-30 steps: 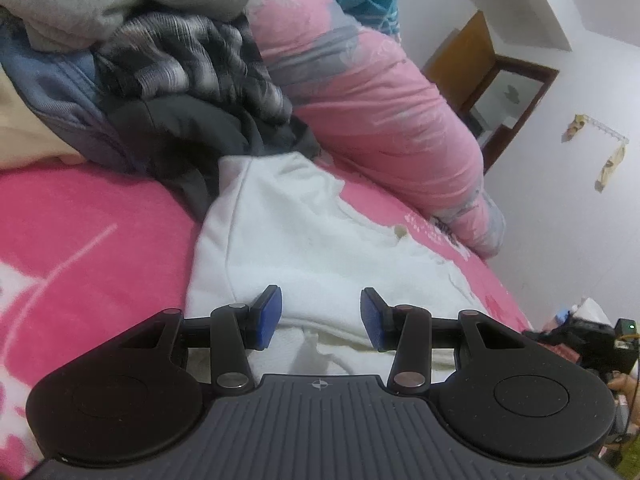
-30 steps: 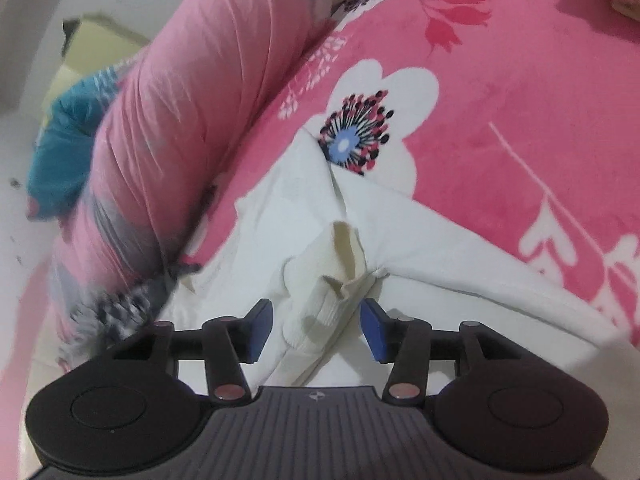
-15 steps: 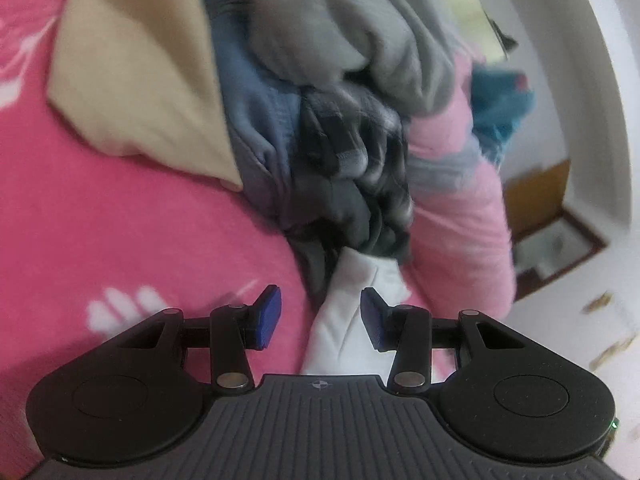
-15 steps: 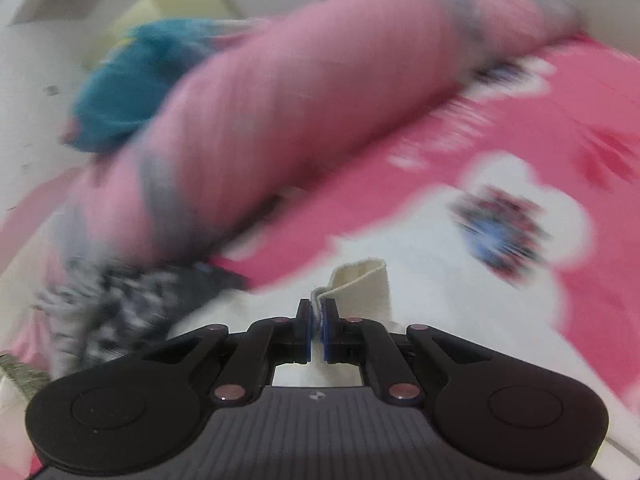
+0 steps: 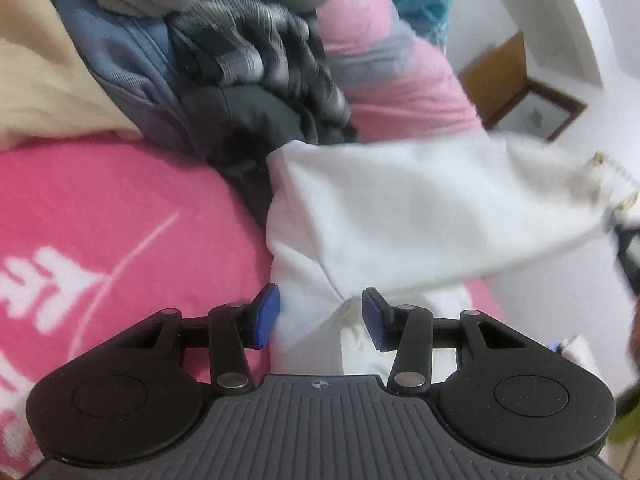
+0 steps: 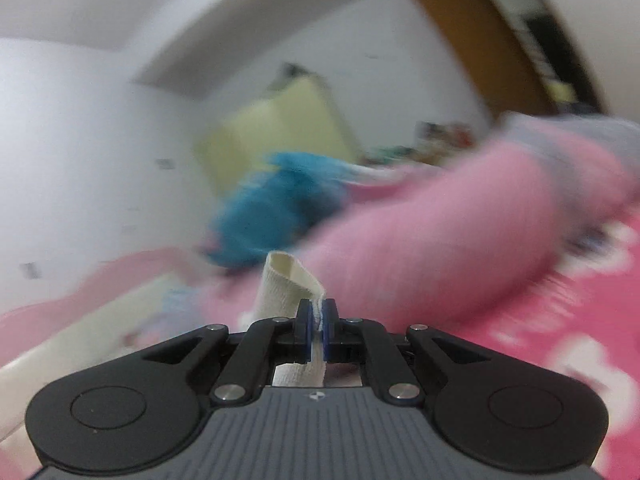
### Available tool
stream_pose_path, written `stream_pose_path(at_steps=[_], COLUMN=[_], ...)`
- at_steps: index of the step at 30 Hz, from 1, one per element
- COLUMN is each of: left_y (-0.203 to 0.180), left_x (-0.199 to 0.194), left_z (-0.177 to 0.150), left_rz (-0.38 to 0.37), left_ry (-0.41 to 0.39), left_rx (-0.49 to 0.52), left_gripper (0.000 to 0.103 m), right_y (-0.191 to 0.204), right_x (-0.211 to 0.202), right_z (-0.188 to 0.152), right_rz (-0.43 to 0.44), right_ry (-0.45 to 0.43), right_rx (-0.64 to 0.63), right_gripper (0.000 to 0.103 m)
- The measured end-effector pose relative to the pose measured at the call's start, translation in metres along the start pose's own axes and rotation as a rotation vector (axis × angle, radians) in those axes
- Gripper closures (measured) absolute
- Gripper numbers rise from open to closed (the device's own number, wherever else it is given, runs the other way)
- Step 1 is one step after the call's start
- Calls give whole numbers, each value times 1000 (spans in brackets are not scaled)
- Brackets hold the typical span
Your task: Fold clothes
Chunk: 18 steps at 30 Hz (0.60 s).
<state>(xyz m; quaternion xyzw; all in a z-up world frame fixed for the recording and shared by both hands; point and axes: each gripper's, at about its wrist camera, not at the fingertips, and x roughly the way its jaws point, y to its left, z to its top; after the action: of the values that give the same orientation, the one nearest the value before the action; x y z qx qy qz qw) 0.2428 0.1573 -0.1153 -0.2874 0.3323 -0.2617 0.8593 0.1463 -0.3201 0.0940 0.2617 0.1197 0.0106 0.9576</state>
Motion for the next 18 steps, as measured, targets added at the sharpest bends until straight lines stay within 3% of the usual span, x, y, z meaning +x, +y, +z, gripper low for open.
stream_pose_path(at_steps=[3,6,8,14,16,18], left_y=[1,0,-3,-5,-3,-3], left_x=[1,2,3,5,2,0], left_z=[-2,-3,-5,-7,-4,-4], left_rz=[-1,-6,1,4,4,4], left_ry=[20,35,38,38,40,41], left_rx=[12,29,49,51,53,55], left_gripper=[58,58,58,58,58,58], right_y=[-83,-137,-142,-103,-107,-135], right_x=[5,18,20,8,8,19], right_z=[-46,-79,-80,-44,-52,-74], right_rz=[-183,-295,-288,-123,-144,-209], right_ry=[131,258,263,125,139,257], right_rx=[109,170,177,52,19,62], right_gripper=[99,99,99,99,99,98])
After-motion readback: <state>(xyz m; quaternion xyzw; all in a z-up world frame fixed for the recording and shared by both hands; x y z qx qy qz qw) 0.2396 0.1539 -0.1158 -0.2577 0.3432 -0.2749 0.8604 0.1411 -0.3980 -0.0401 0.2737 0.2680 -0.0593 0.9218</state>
